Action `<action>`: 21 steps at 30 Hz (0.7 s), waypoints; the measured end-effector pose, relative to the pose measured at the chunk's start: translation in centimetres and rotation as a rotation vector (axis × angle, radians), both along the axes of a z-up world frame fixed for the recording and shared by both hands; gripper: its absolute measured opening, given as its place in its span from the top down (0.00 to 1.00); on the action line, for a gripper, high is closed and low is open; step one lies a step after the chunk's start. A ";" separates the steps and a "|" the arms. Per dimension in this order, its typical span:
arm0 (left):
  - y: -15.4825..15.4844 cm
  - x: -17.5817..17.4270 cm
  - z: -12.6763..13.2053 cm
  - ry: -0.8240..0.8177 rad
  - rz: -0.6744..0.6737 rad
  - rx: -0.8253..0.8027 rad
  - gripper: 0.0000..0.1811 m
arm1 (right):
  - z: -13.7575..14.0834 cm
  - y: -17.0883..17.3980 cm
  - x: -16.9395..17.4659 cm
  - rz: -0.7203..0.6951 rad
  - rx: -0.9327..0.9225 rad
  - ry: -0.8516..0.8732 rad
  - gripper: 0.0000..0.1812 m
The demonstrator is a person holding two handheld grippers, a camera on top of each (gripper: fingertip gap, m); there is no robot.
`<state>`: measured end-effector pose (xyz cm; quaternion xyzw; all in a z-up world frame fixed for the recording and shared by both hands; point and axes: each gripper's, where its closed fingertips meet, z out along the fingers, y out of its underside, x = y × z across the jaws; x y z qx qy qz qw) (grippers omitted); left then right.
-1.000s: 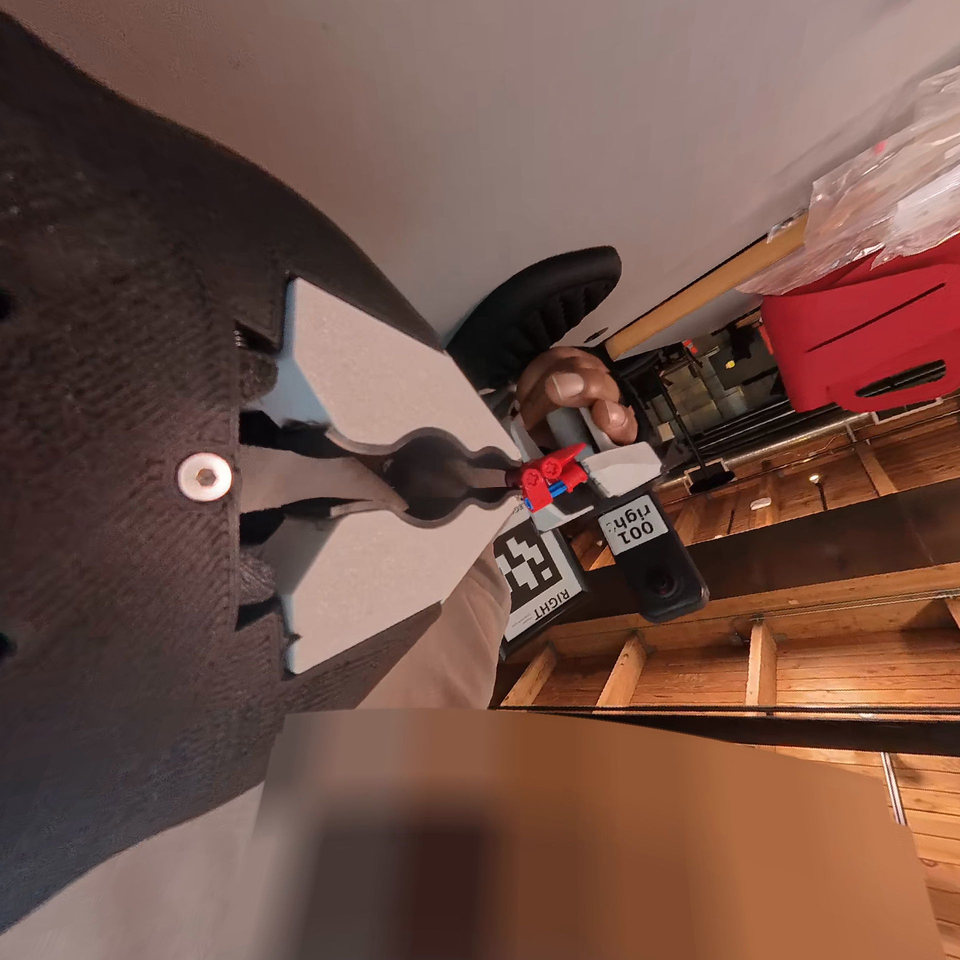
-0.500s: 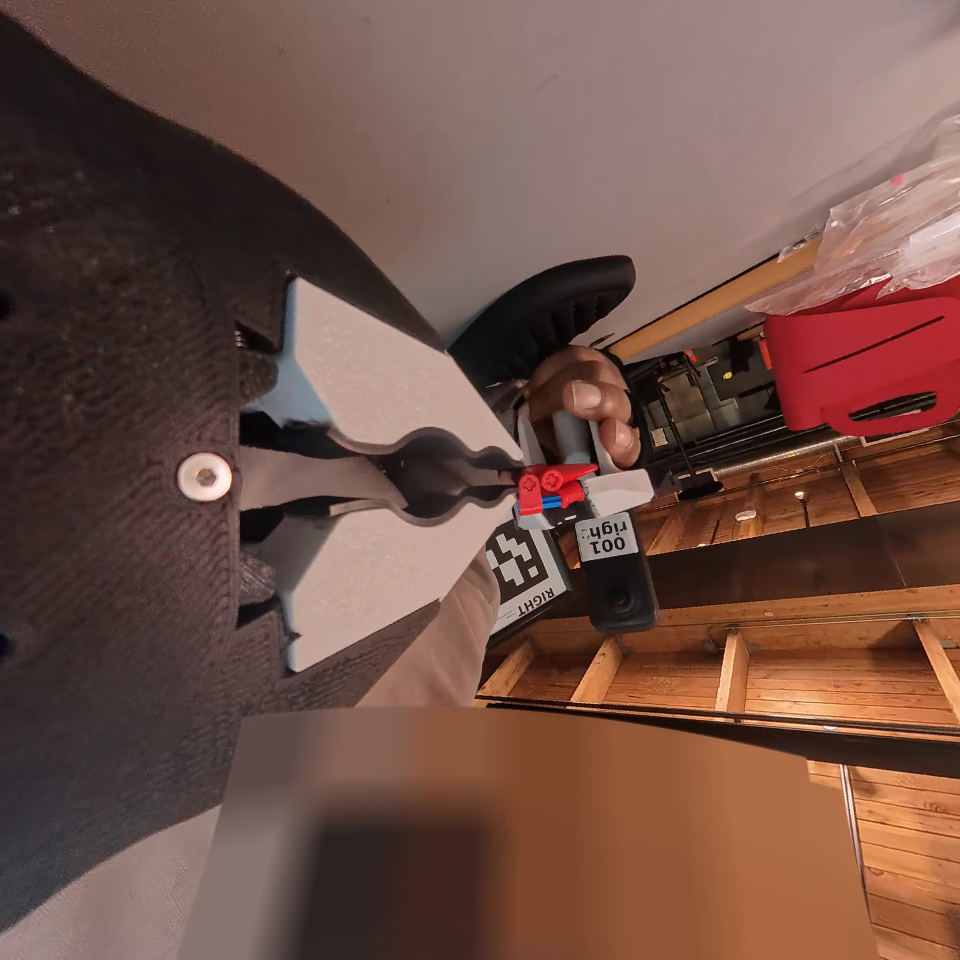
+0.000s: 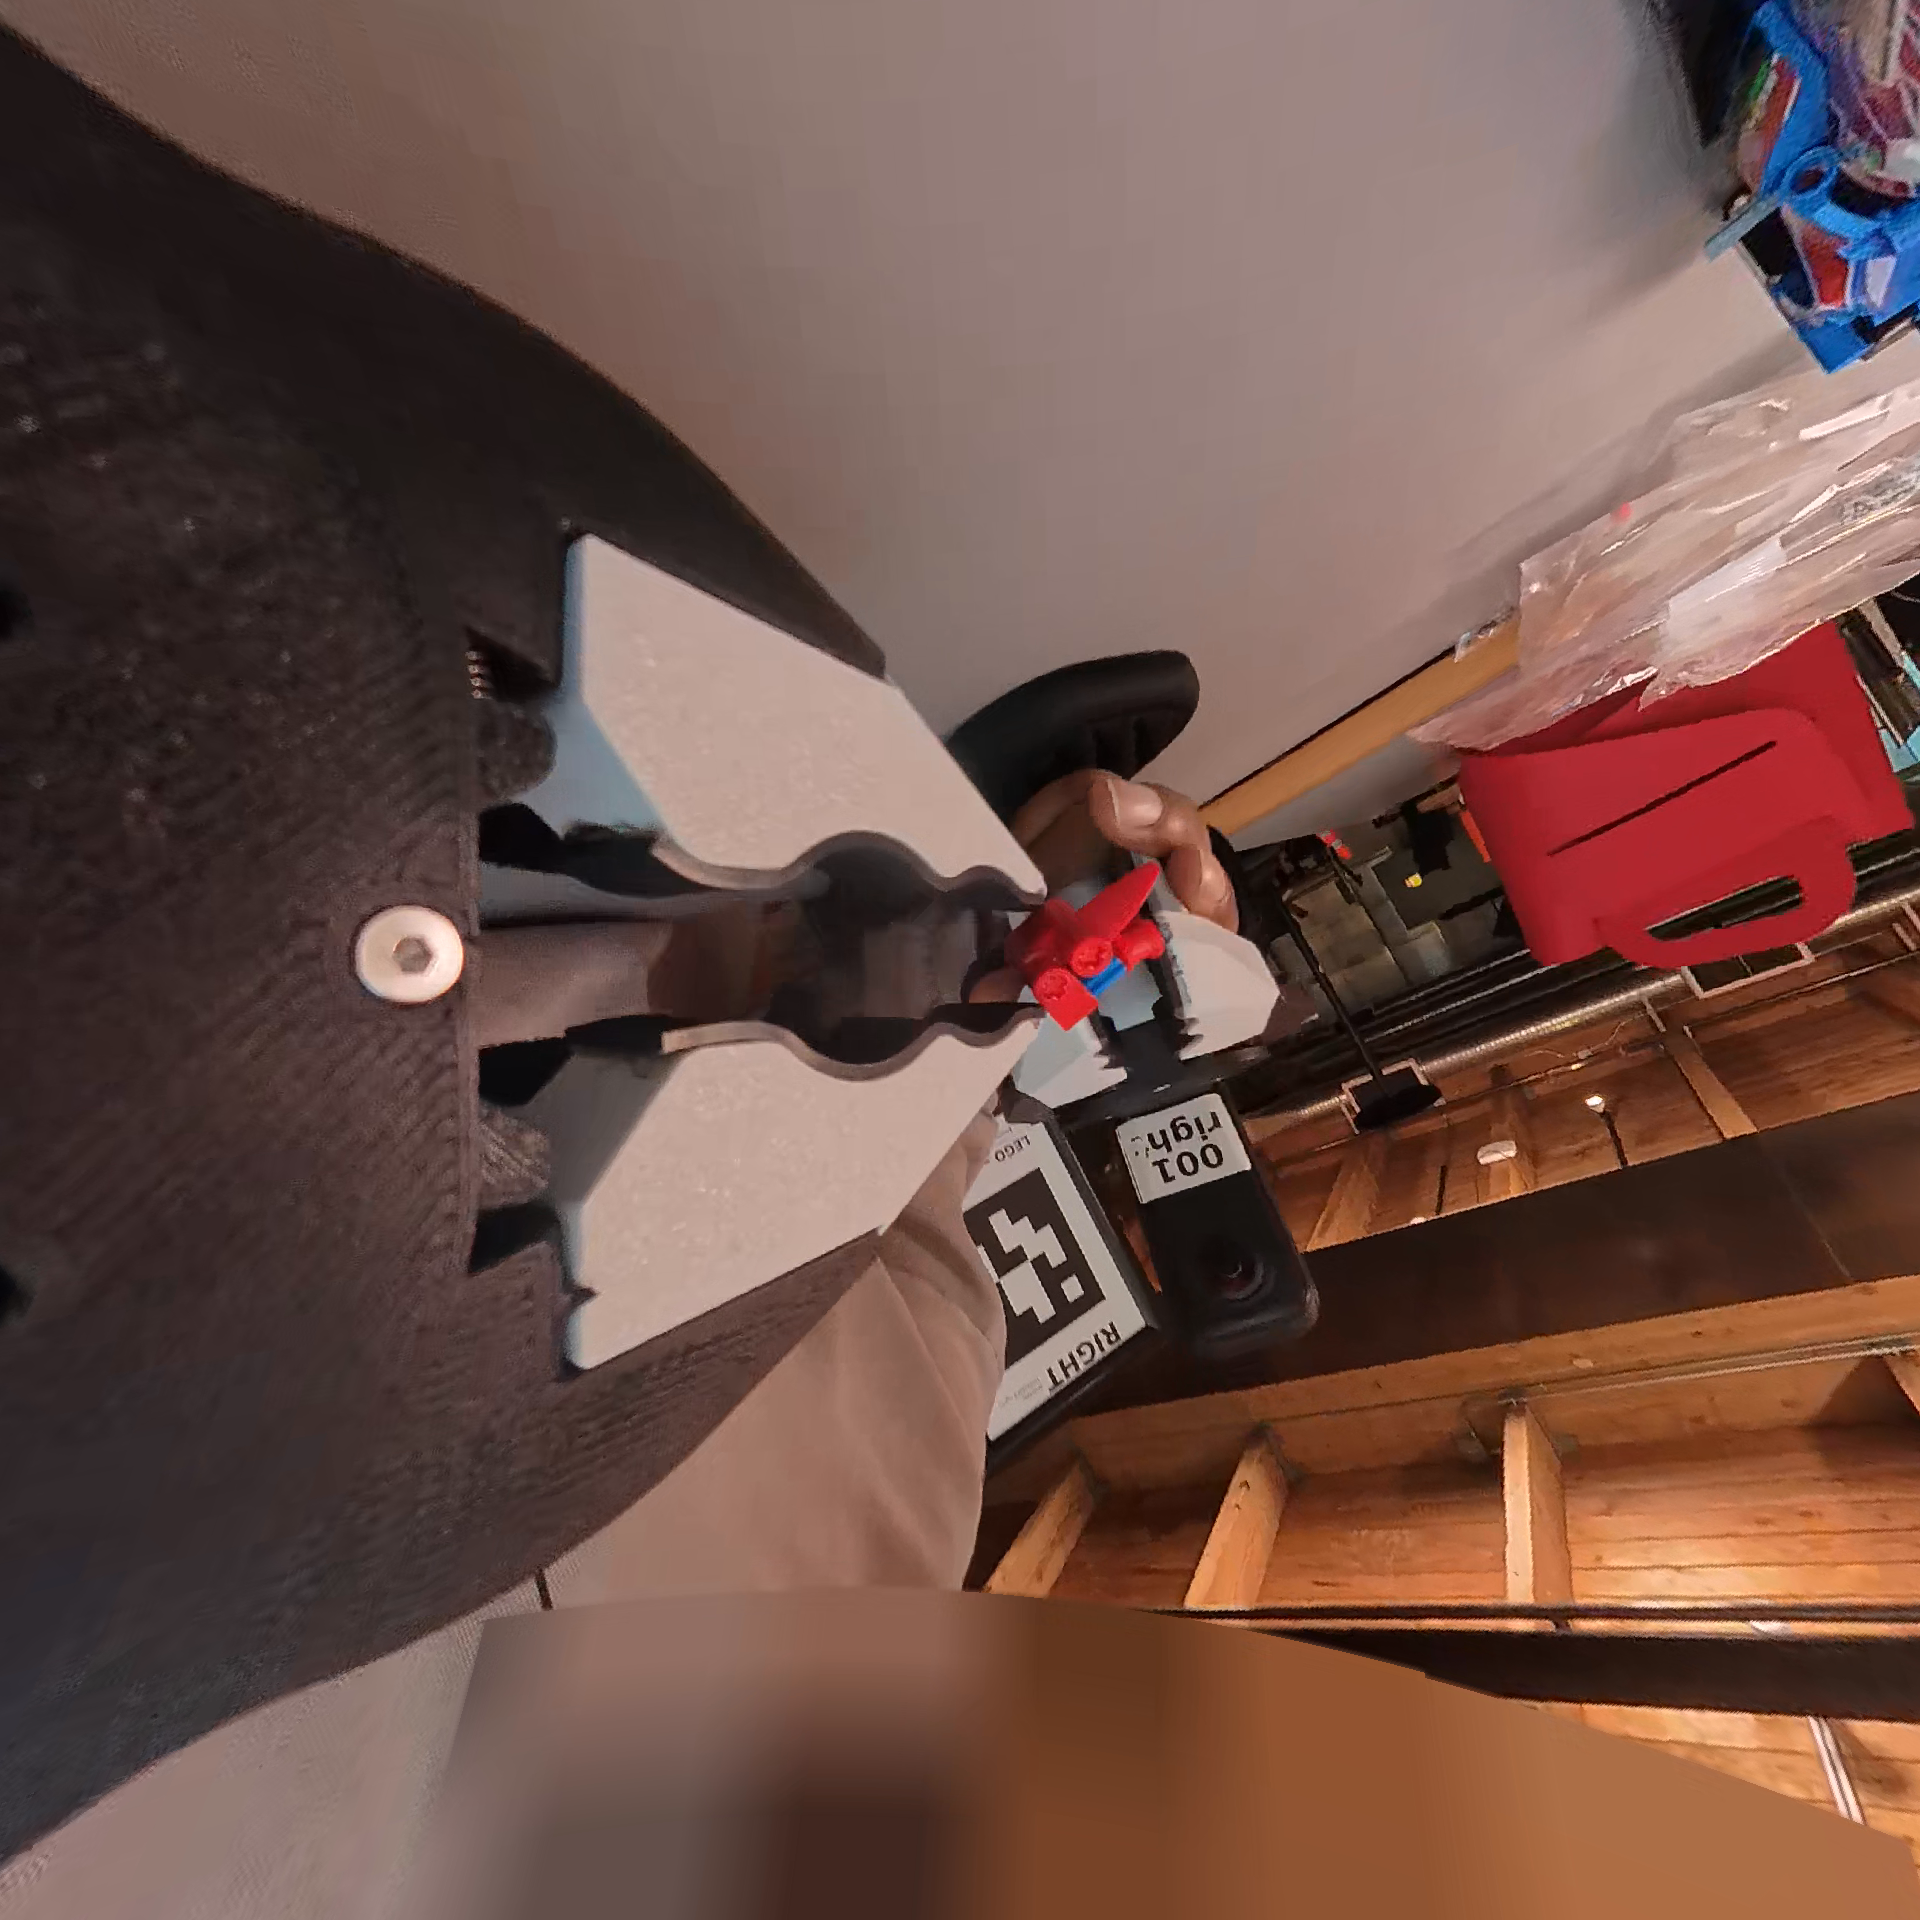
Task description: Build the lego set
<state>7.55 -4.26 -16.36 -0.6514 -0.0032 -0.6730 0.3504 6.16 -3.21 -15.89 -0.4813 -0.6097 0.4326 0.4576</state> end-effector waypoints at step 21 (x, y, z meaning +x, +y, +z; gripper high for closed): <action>0.6 -2.5 -2.5 0.426 -0.019 0.150 0.93 | -1.4 1.2 1.0 -0.028 0.028 -0.126 0.93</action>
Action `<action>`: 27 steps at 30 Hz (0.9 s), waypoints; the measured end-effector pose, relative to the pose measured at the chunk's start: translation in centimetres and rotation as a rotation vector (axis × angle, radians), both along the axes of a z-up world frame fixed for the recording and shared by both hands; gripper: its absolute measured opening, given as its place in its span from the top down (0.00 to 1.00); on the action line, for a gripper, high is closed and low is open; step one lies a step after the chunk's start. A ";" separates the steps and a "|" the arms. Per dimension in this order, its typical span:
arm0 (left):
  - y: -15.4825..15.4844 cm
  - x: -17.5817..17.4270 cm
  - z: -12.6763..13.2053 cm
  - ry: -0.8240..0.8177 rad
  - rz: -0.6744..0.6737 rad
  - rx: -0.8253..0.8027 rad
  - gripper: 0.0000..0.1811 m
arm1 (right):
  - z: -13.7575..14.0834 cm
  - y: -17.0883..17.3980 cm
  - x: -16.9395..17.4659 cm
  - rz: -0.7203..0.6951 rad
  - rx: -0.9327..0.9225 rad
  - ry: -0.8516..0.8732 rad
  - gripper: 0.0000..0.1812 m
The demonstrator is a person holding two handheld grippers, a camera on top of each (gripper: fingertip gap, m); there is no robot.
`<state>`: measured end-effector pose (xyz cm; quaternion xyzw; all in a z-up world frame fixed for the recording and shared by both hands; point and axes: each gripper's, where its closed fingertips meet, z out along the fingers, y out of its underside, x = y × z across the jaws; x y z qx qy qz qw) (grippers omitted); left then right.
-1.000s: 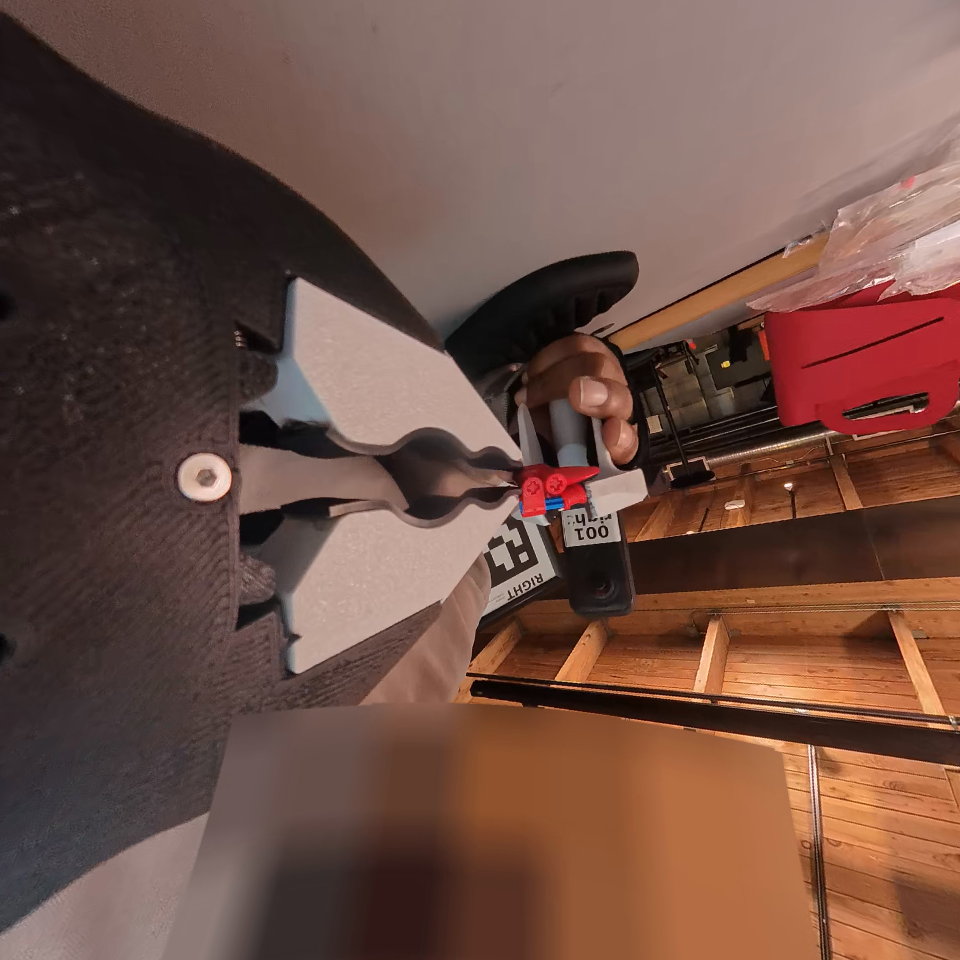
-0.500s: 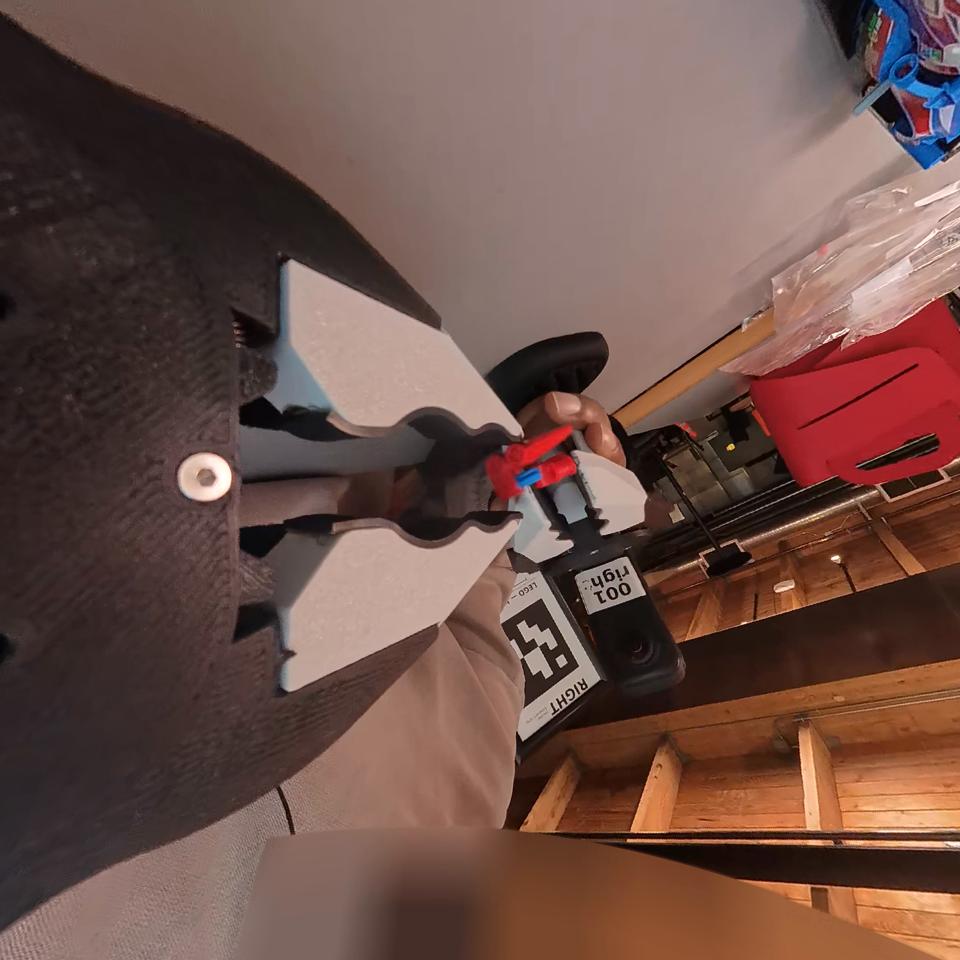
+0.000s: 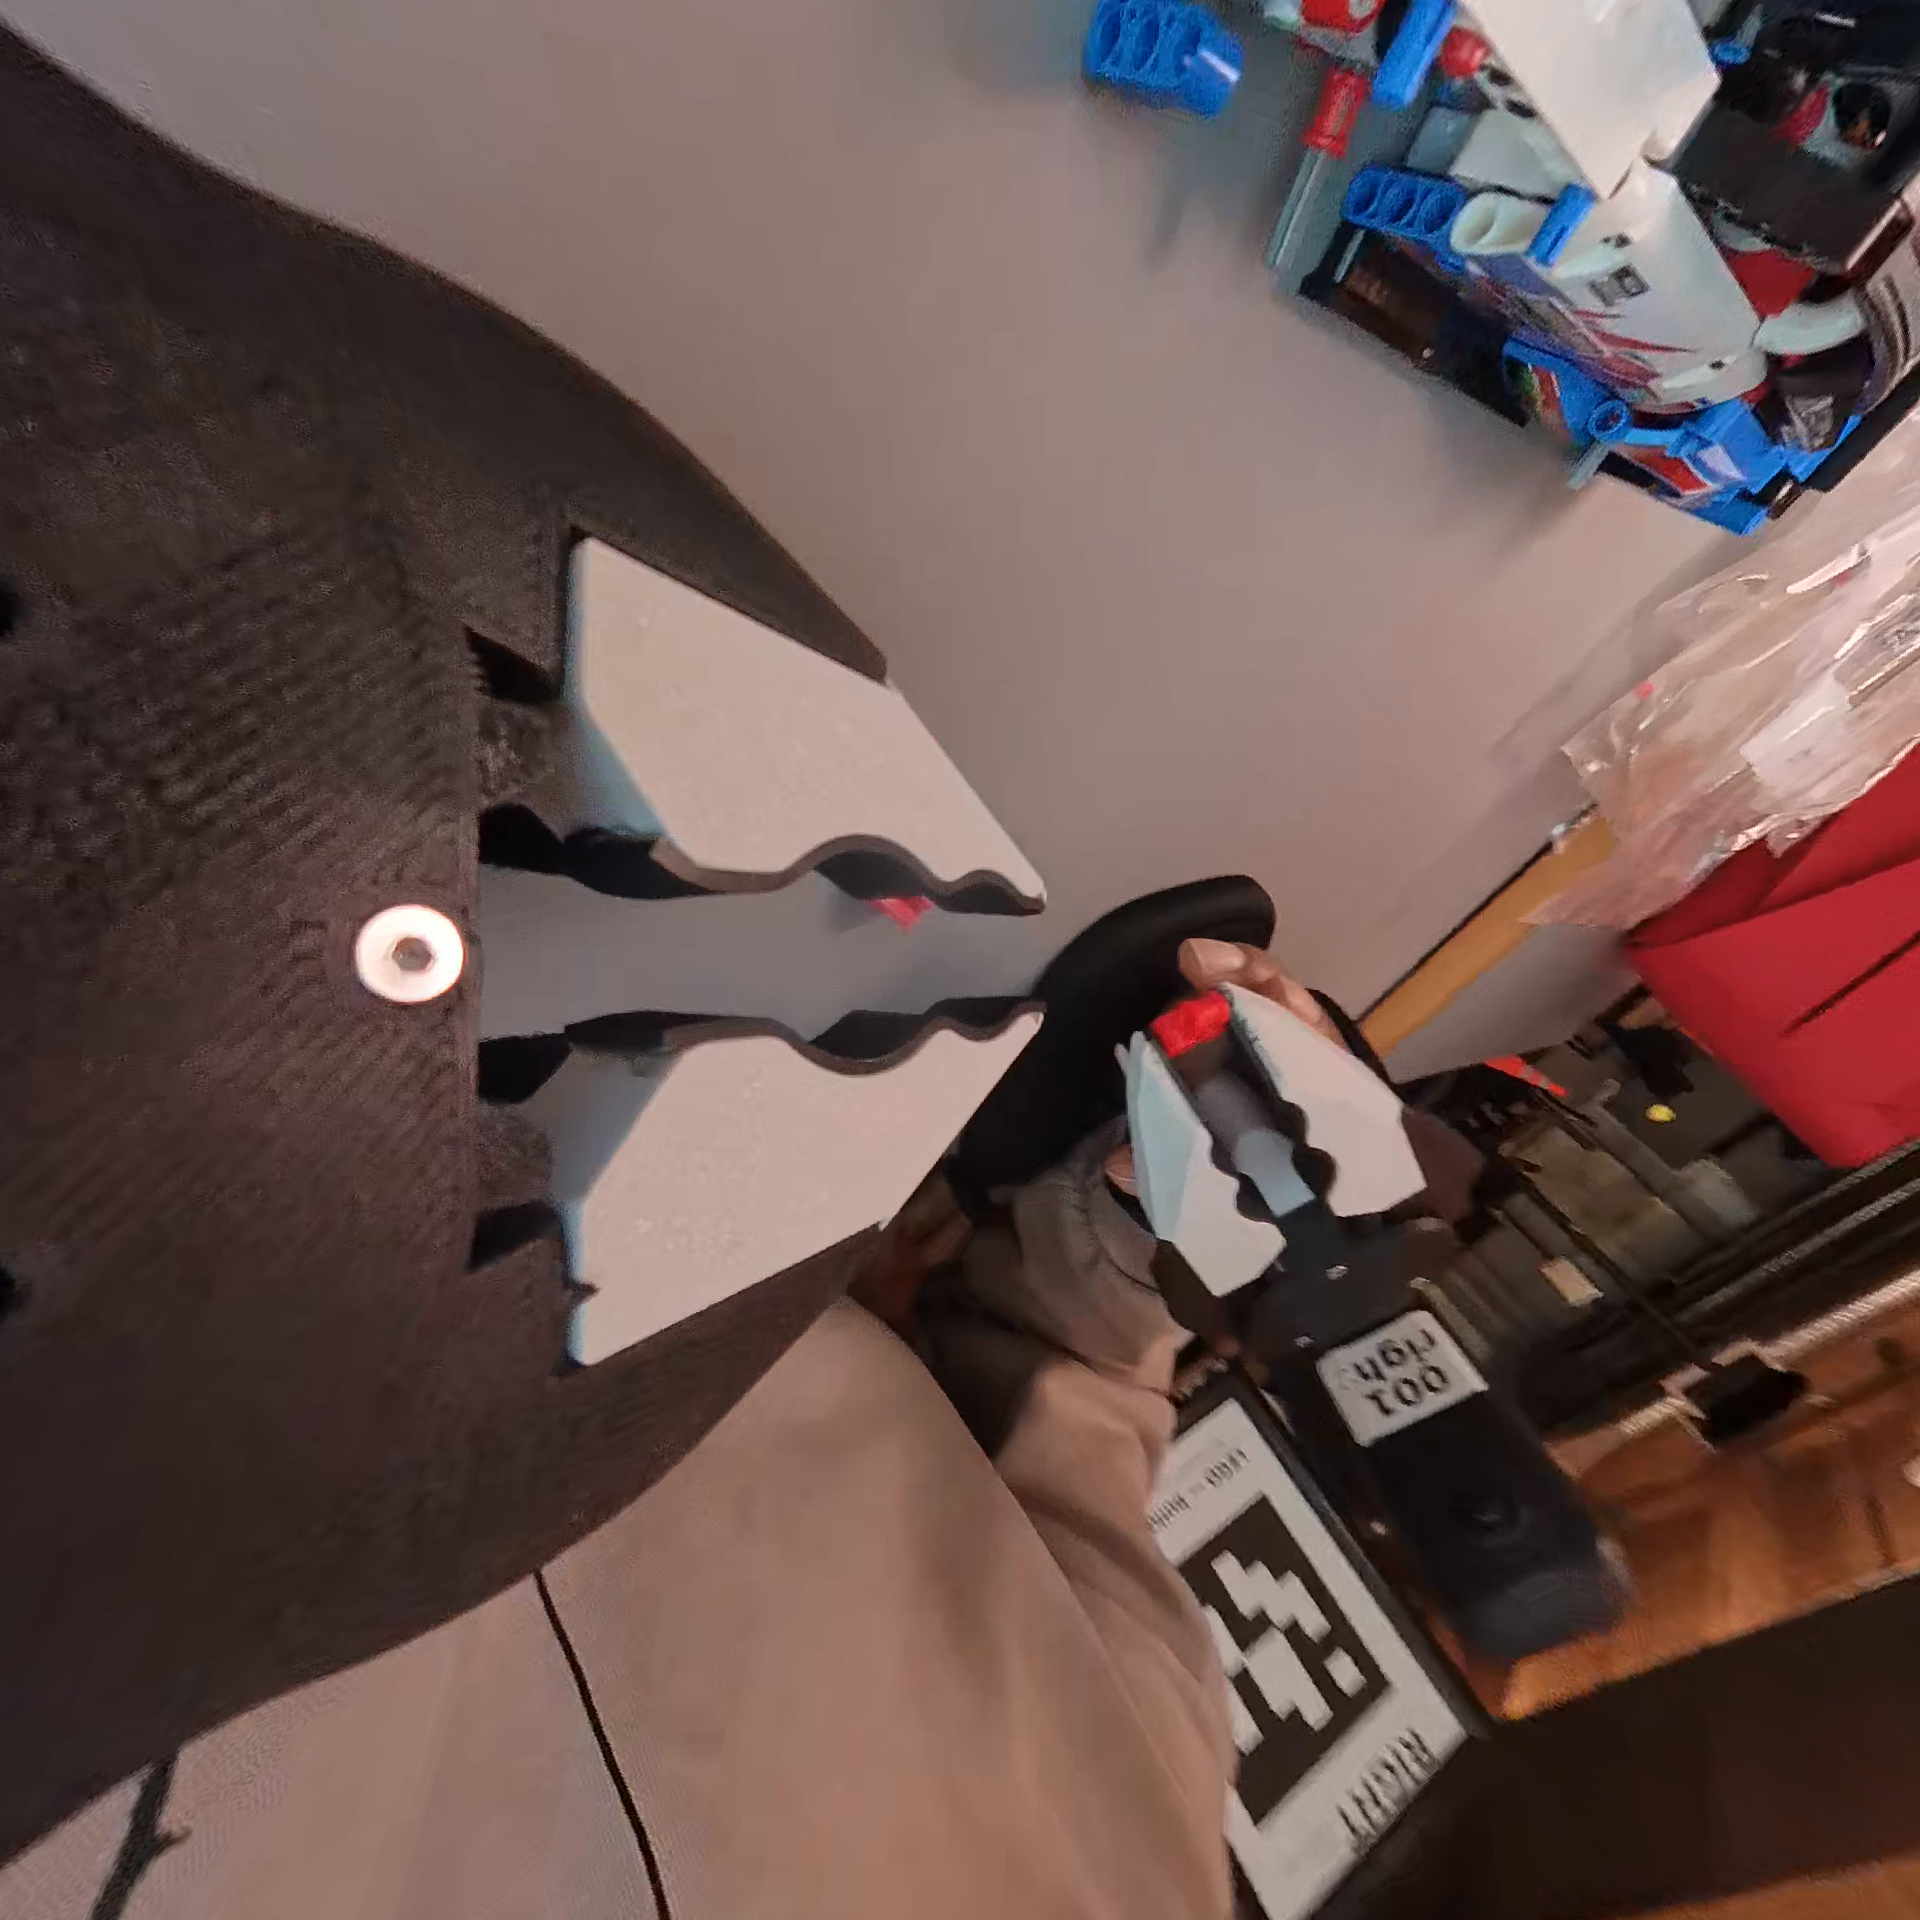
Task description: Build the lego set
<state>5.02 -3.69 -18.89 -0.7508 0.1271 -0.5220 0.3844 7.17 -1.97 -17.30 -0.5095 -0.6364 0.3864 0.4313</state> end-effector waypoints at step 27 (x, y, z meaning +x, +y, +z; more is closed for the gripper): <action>-1.1 2.6 1.1 0.112 -0.114 0.242 0.93 | -2.9 -1.5 1.7 0.225 0.061 -0.269 0.82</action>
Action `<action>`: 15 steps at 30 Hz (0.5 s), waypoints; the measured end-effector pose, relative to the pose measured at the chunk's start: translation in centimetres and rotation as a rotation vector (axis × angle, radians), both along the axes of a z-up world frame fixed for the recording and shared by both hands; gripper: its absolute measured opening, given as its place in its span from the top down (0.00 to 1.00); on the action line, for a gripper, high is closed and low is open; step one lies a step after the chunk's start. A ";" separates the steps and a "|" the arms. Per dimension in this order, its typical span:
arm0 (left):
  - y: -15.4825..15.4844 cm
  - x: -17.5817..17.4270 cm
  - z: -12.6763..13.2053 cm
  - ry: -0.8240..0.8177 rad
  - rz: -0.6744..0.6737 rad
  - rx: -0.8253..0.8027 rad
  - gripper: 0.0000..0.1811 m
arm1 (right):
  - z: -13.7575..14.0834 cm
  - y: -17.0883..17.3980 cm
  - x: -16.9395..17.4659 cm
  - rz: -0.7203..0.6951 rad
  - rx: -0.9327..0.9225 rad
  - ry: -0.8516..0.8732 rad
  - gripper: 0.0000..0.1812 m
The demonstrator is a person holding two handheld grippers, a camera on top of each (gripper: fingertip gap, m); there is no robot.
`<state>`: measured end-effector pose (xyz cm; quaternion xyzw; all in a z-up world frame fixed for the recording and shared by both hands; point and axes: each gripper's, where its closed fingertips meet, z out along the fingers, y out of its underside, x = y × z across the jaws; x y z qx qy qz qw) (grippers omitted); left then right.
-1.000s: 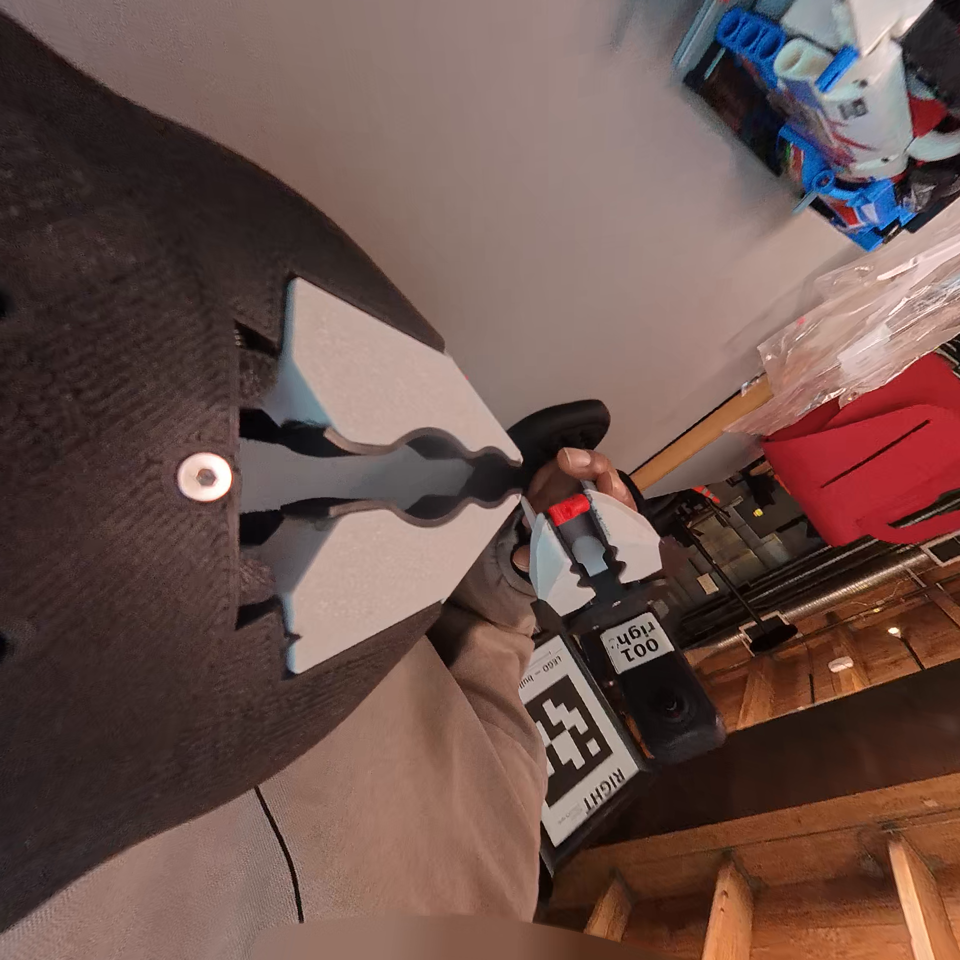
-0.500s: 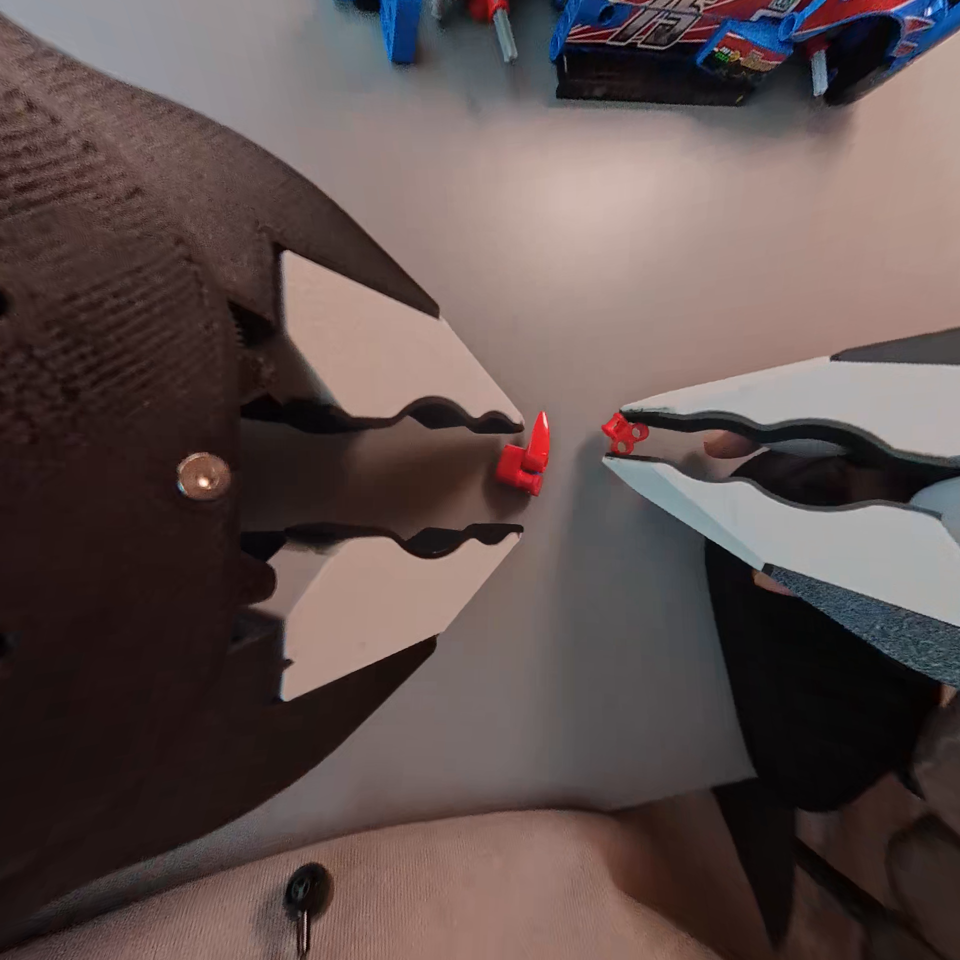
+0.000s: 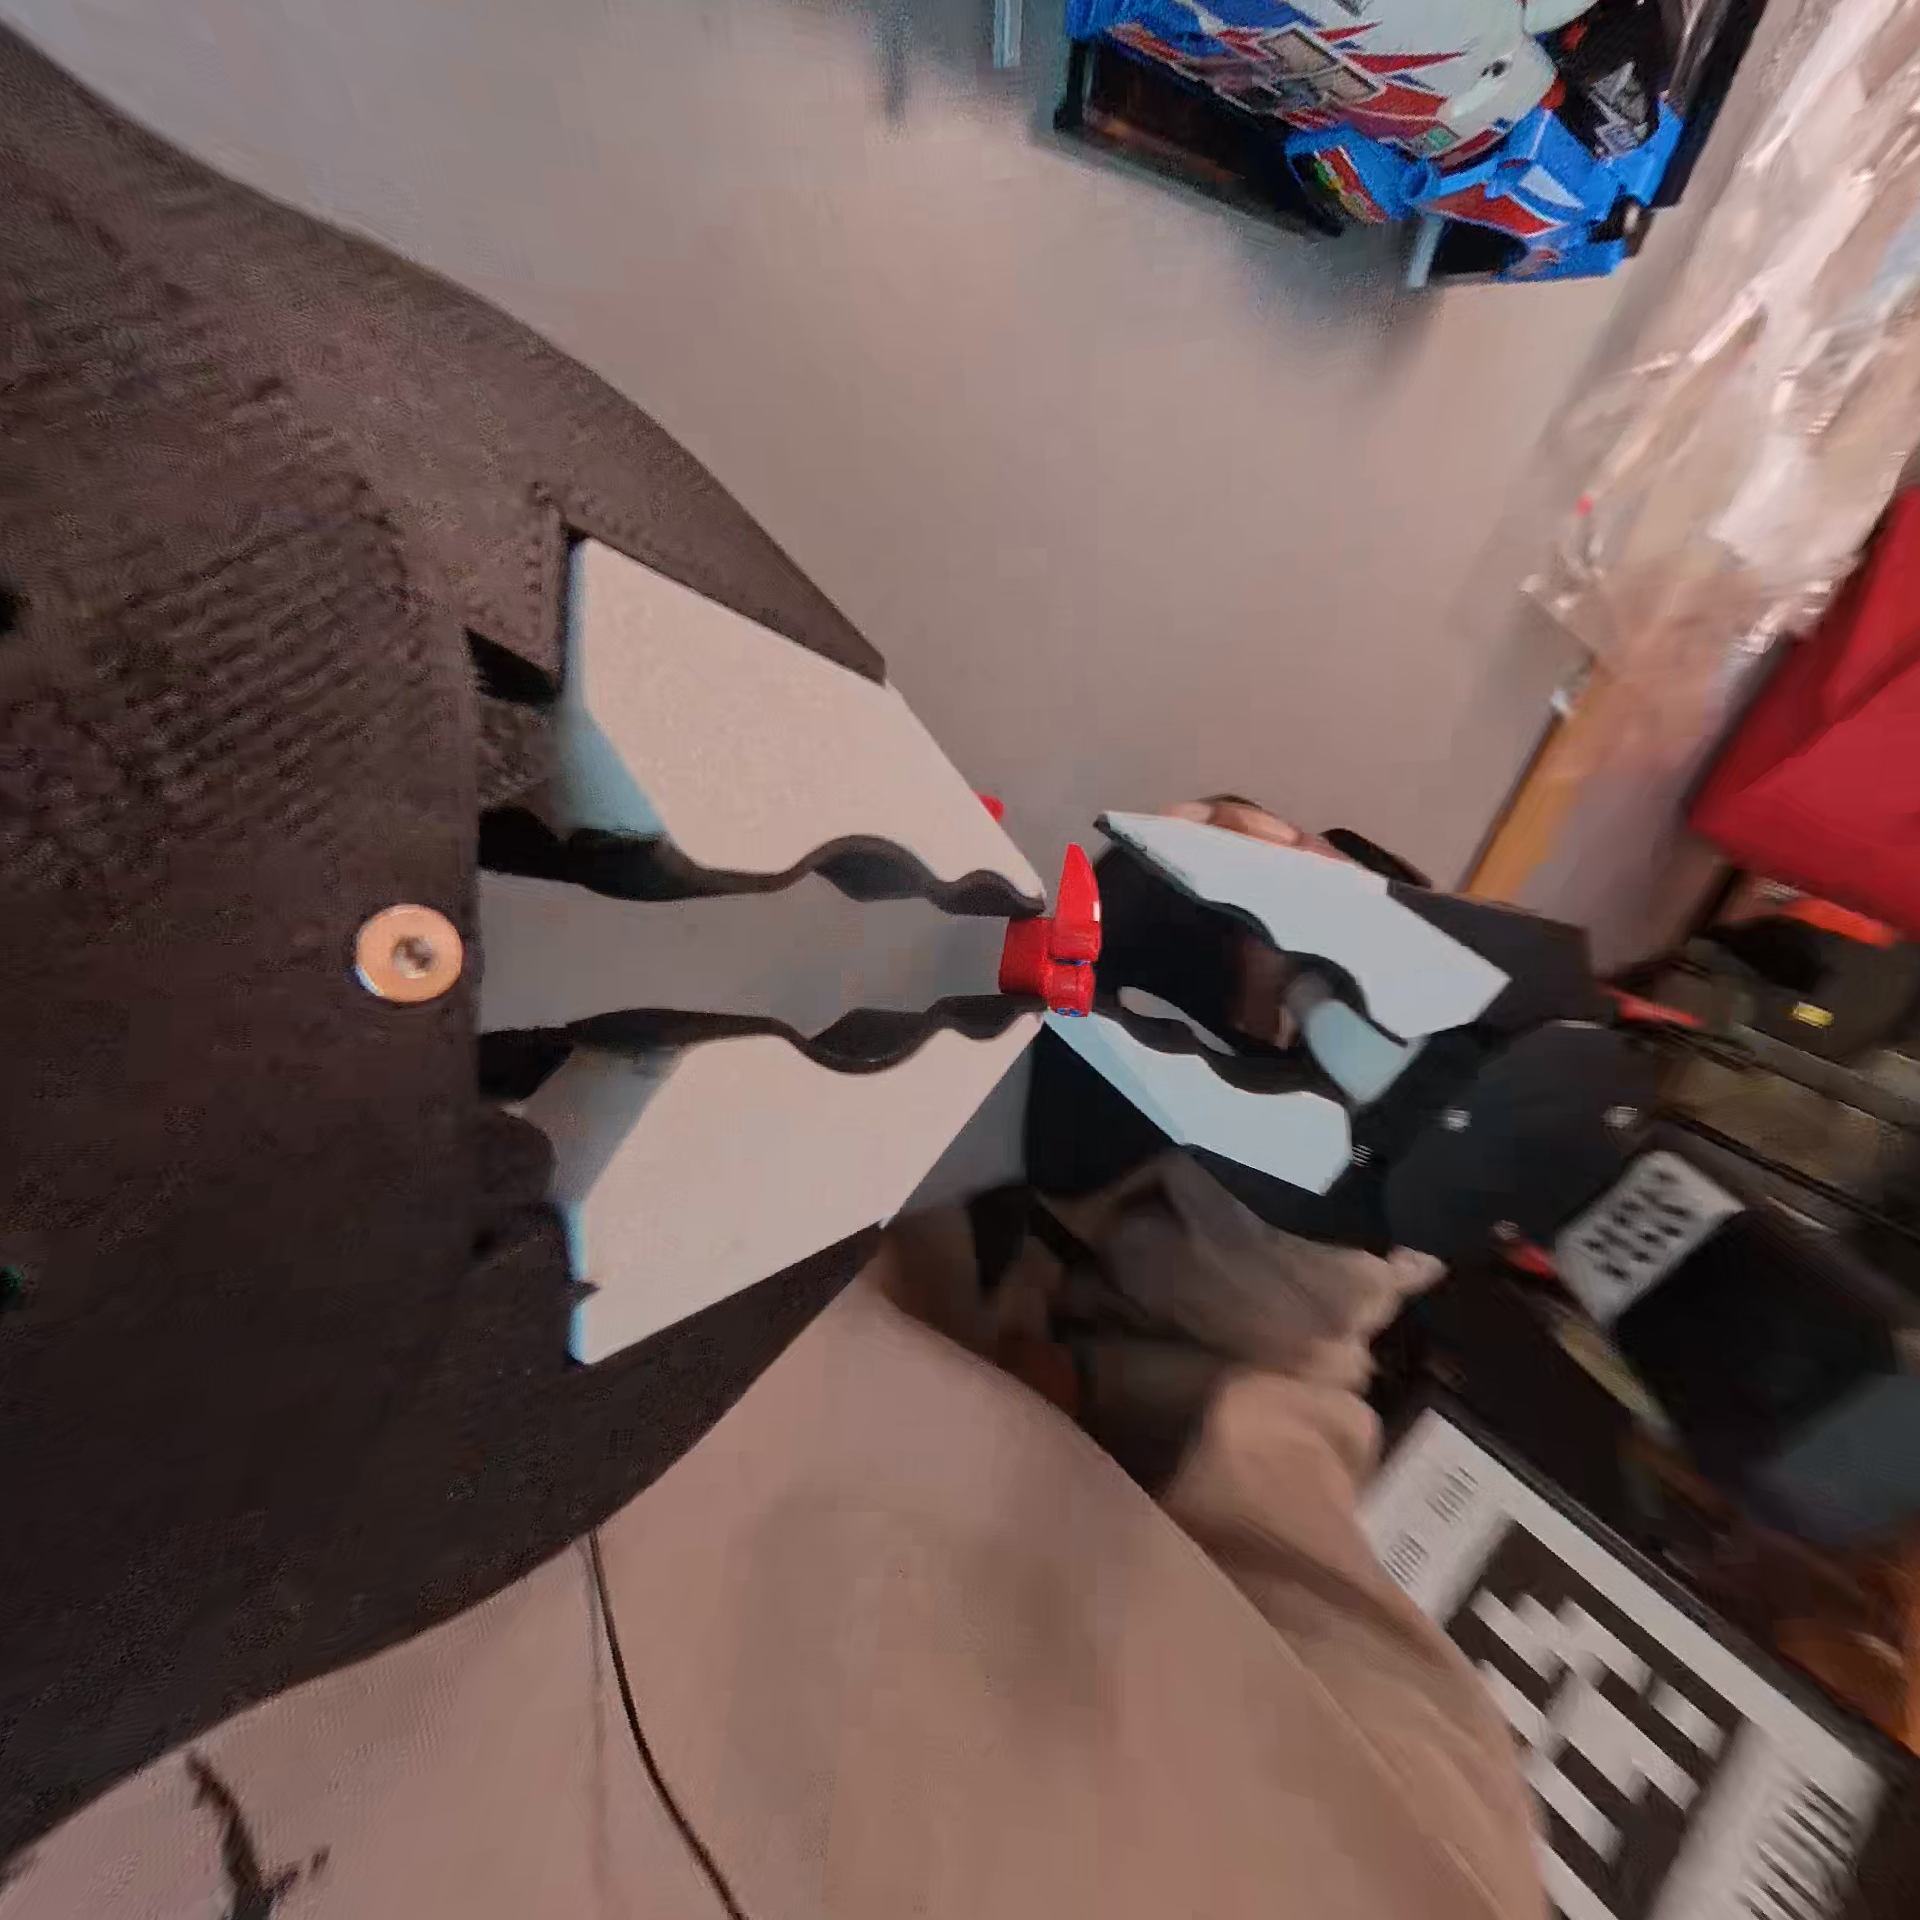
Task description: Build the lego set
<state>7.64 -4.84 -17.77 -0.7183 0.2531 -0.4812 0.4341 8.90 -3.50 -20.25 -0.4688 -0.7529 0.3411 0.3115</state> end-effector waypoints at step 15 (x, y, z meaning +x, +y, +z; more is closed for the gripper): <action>-0.6 -1.2 5.0 -0.494 -0.051 -0.147 0.93 | 7.8 -1.7 -3.3 0.007 0.346 0.455 0.97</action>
